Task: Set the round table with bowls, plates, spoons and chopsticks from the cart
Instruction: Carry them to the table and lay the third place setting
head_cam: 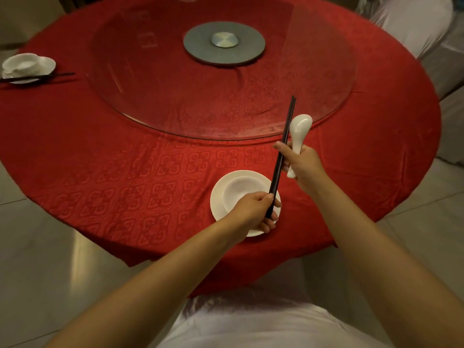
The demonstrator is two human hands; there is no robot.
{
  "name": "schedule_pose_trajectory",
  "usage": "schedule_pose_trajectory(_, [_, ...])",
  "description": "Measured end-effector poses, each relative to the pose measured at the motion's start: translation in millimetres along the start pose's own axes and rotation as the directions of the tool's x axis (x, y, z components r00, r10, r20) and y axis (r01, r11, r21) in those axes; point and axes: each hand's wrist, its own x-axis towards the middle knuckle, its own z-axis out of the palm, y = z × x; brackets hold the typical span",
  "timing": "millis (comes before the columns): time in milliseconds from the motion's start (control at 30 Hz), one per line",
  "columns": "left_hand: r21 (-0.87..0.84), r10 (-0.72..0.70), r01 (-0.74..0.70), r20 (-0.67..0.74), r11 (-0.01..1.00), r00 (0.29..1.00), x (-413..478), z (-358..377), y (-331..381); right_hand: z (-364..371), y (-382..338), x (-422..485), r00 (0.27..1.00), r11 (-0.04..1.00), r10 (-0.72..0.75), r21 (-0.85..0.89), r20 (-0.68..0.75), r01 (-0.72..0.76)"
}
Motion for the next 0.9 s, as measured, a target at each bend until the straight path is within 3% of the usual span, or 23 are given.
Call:
schedule_pose_trajectory(267, [-0.191, -0.128, 0.144, 0.095, 0.971, 0.987, 0.4, 17.2, -29.7, -15.3, 28.1, -9.7, 0.999, 0.993, 0.044, -0.106, -0.011, -0.045])
schedule_pose_trajectory(533, [-0.317, -0.262, 0.267, 0.060, 0.910, 0.963, 13.0, 35.0, -62.0, -24.8, 76.5, -12.0, 0.996, 0.981, 0.094, -0.173, 0.008, -0.091])
schedule_pose_trajectory(767, [-0.343, -0.242, 0.226, -0.003, 0.912, 0.970, 22.1, 38.0, -85.4, -28.1, 101.3, -6.0, 1.000, 0.948, 0.006, -0.318, 0.015, -0.001])
schedule_pose_trajectory(900, [-0.332, -0.241, 0.222, -0.015, 0.917, 0.970, 25.5, 39.4, -92.8, -29.2, 107.6, -5.5, 0.993, 0.901, -0.081, -0.419, 0.089, 0.111])
